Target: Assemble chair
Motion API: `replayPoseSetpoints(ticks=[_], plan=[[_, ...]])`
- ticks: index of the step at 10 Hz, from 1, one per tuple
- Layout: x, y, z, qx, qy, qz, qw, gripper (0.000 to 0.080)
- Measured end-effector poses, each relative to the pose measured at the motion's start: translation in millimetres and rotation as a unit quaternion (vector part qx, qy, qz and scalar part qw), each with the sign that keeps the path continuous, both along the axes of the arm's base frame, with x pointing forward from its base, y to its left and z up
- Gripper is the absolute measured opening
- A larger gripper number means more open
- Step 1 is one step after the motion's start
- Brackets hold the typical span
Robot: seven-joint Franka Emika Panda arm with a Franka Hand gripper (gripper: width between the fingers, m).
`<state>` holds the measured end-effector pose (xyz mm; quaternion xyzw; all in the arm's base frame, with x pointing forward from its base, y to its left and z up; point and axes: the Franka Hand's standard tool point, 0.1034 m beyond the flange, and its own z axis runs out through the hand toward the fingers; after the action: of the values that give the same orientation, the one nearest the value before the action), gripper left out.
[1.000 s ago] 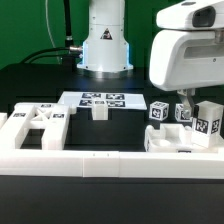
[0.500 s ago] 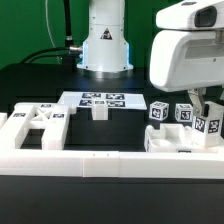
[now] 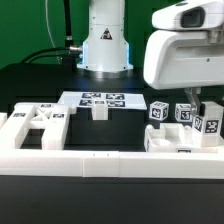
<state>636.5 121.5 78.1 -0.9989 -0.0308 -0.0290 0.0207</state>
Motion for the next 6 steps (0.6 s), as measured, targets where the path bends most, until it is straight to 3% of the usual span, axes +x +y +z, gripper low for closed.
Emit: replayPoseSetpoints(ticks=[6], plan=[[2.5,-3.8,-0.4,0.017,0.004,-0.222,0.975,0.0285]])
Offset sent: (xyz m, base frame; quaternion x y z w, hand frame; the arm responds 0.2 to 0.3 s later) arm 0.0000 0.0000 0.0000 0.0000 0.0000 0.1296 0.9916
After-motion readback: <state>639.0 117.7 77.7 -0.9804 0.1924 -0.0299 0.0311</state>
